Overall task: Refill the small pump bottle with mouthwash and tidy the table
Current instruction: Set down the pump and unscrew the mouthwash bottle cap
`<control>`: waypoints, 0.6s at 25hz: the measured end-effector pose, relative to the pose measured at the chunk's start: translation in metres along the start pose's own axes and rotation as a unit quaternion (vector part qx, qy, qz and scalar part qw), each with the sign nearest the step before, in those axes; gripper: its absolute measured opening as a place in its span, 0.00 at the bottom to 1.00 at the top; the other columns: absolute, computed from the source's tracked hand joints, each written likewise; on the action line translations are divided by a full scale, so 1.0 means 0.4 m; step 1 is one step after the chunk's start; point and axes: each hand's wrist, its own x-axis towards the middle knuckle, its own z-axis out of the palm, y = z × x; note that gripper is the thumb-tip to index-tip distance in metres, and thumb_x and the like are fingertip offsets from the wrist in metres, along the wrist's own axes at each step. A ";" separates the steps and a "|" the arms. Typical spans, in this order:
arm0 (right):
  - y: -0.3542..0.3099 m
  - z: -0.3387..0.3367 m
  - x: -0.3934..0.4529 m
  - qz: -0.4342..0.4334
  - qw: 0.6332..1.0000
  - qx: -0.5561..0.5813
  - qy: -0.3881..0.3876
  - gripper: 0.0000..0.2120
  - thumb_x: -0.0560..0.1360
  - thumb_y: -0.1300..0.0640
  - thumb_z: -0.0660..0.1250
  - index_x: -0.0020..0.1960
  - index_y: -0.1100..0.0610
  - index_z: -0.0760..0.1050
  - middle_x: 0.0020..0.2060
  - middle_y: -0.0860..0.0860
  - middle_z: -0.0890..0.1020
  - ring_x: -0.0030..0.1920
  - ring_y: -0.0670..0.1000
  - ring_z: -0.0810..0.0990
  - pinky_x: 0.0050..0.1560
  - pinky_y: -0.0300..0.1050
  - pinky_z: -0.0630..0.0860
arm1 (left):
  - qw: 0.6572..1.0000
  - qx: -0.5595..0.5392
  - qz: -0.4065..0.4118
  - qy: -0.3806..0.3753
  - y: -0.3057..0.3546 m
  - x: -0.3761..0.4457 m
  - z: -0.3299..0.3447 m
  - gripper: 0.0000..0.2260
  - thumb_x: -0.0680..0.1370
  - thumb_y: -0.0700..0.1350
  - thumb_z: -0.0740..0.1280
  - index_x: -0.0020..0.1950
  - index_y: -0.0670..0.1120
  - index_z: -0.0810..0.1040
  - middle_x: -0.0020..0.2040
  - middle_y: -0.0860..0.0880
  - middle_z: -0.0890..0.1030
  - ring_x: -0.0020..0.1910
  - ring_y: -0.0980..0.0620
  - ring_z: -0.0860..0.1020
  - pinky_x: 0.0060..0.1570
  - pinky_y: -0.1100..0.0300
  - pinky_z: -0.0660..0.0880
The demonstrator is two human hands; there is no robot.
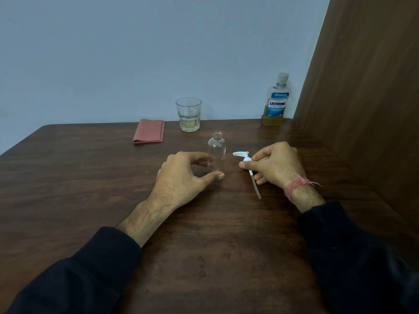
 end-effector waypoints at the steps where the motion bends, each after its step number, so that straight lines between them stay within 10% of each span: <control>1: 0.001 0.001 0.001 0.000 1.000 -0.004 0.001 0.15 0.66 0.50 0.87 0.44 0.54 0.85 0.30 0.49 0.87 0.28 0.45 0.87 0.27 0.37 0.81 | 1.000 0.001 -0.002 0.000 0.001 0.000 0.000 0.23 0.73 0.68 0.82 0.65 0.62 0.89 0.55 0.66 0.89 0.62 0.63 0.84 0.70 0.45 0.82; 15: 0.003 -0.004 -0.003 -0.008 1.000 -0.030 0.004 0.16 0.67 0.44 0.86 0.44 0.54 0.87 0.32 0.49 0.88 0.28 0.44 0.87 0.30 0.39 0.84 | 0.999 0.027 -0.013 -0.011 -0.001 0.004 0.006 0.23 0.72 0.71 0.81 0.63 0.63 0.89 0.54 0.68 0.88 0.63 0.64 0.82 0.67 0.52 0.78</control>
